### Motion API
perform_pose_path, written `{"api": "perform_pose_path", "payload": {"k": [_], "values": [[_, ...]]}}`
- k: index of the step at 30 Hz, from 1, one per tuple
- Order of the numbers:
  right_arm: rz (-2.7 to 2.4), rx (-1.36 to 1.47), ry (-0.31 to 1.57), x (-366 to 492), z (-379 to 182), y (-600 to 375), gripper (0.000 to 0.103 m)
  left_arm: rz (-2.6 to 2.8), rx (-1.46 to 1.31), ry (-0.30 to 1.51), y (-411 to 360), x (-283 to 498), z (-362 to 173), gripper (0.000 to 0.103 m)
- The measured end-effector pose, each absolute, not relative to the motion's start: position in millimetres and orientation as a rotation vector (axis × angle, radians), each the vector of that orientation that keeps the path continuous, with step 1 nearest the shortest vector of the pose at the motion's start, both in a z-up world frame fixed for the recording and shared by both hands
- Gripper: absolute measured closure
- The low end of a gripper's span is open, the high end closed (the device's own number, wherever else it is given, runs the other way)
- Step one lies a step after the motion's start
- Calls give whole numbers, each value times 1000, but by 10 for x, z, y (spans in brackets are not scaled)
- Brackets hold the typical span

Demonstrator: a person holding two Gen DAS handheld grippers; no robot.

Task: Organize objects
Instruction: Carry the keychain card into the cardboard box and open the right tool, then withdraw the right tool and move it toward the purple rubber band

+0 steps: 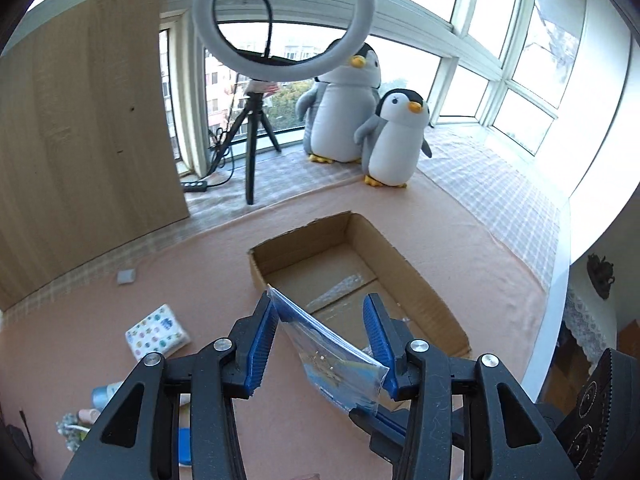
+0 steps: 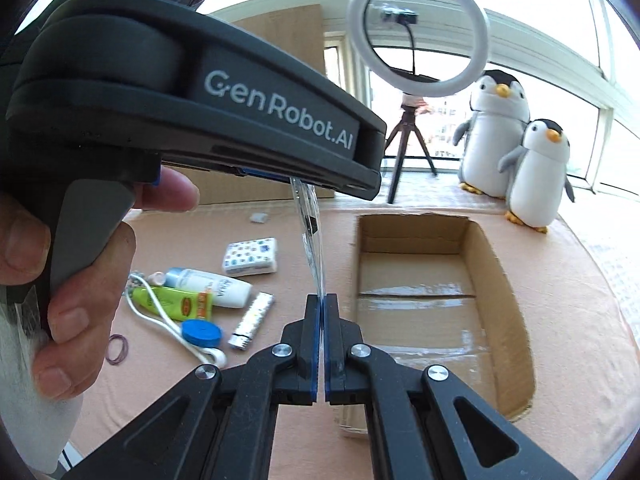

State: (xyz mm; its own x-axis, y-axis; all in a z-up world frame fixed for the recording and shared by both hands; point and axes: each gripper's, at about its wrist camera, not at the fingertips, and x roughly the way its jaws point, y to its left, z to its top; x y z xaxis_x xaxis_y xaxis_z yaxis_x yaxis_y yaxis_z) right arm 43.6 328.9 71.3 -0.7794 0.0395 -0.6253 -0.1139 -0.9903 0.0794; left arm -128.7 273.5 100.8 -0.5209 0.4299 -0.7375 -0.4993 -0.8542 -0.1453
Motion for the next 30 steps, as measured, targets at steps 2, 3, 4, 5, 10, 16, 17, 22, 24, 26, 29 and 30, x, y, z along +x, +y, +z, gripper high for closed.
{"api": "perform_pose_path", "payload": {"k": [2,3,4,5,10,16,17,22,24,26,29,30], "values": [[2800,-1040,196,450,629,3520,101,2345,-1091,133,2952,-1295,975,13],[2763,-1078,203,460,572,3606,98,2353,-1083,137,3033,-1298,962,0],[2728,-1101,199,471,516,3682,98,2362,-1081,138,3070,-1296,945,0],[2698,-1112,198,490,472,3750,98,2367,-1095,143,3073,-1305,924,0],[2631,-1219,136,432,335,3788,75,2425,-1149,127,2690,-1264,872,0],[2638,-1440,27,113,42,3495,75,2552,-1229,-2,1630,-1079,853,0],[2633,-1483,8,85,-5,3437,75,2573,-1240,-26,1445,-1027,851,0],[2636,-1559,26,221,-49,3294,75,2684,-1348,-93,578,-761,725,0],[2624,-1573,29,324,-50,3276,75,2729,-1396,-98,284,-628,660,0],[2608,-1581,39,436,-50,3280,75,2767,-1427,-114,0,-485,607,0],[2578,-1591,33,576,-43,3288,75,2798,-1468,-158,-348,-308,522,0],[2570,-1596,20,603,-43,3283,75,2806,-1479,-171,-441,-273,493,0]]}}
